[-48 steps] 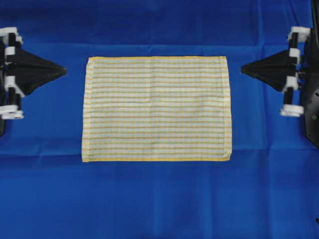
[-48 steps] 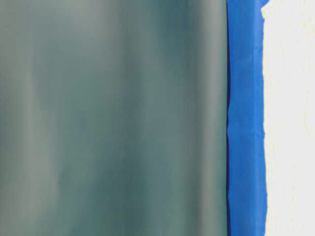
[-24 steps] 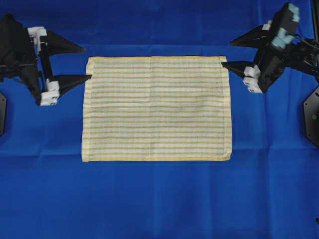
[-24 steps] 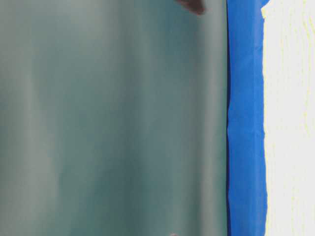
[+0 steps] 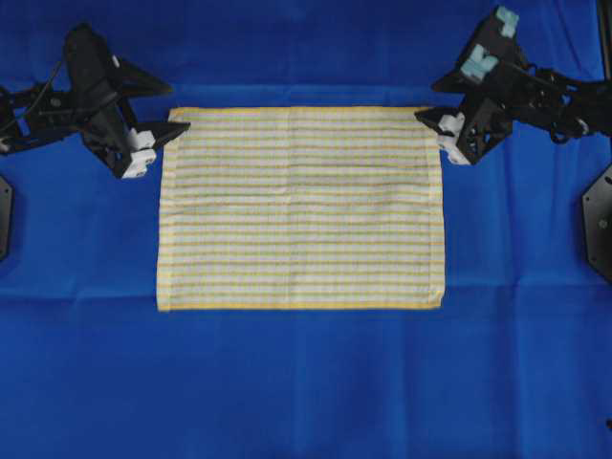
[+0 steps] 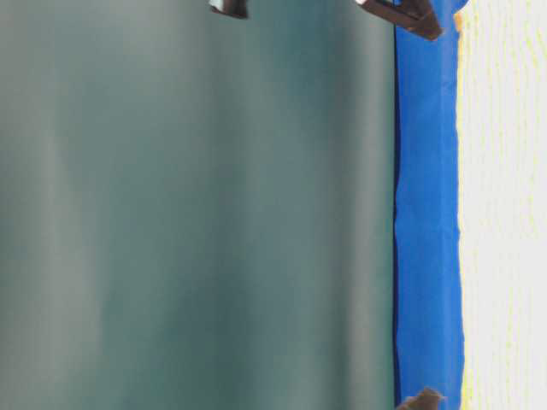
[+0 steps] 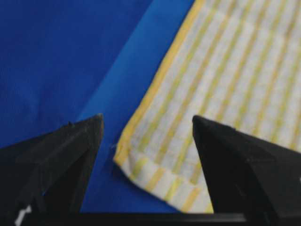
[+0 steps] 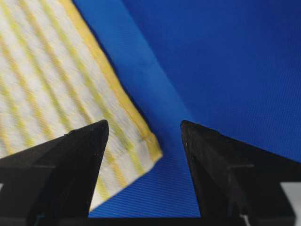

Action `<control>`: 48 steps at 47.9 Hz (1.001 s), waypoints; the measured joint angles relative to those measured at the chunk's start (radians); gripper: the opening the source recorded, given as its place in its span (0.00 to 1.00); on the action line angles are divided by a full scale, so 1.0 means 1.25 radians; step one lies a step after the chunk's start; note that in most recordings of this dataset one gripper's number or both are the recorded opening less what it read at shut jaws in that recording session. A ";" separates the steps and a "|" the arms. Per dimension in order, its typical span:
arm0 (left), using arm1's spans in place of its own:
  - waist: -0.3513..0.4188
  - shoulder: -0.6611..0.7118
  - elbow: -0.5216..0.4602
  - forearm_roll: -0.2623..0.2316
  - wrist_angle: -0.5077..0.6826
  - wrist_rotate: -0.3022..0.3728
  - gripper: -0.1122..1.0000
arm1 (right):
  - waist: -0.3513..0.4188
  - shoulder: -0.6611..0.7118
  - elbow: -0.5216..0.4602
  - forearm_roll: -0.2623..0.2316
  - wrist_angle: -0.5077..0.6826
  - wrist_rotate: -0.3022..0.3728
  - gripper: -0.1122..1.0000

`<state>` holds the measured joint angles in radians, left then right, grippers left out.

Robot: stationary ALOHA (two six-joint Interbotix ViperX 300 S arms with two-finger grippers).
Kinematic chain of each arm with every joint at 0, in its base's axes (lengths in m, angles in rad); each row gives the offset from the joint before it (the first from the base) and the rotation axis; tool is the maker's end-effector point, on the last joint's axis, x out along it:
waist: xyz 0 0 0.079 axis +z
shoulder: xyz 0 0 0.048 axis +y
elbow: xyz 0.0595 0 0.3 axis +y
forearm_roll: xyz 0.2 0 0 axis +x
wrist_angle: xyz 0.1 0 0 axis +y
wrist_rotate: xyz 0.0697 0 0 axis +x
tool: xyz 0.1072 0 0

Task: Fold the yellow towel.
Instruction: 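Move both grippers to the towel's top corners and grasp them, then pull both top corners down toward the bottom edge, folding towel in half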

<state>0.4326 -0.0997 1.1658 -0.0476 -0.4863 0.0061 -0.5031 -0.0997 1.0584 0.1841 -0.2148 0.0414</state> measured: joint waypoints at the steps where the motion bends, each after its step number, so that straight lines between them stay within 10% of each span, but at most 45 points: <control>1: 0.002 0.007 -0.001 0.000 -0.002 0.000 0.71 | -0.001 0.007 0.000 0.001 -0.001 -0.001 0.67; 18: 0.013 0.086 -0.004 -0.001 -0.023 0.000 0.44 | -0.007 0.079 -0.005 0.017 -0.028 0.001 0.63; 28: 0.013 0.121 -0.009 -0.001 -0.032 -0.001 0.15 | -0.002 0.081 -0.006 0.018 -0.031 0.001 0.24; 48: 0.015 0.112 -0.009 -0.001 -0.021 0.002 0.15 | 0.007 0.076 -0.007 0.023 -0.031 0.001 0.15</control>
<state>0.4510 0.0399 1.1551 -0.0491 -0.5123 0.0092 -0.4939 -0.0046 1.0492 0.2132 -0.2531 0.0430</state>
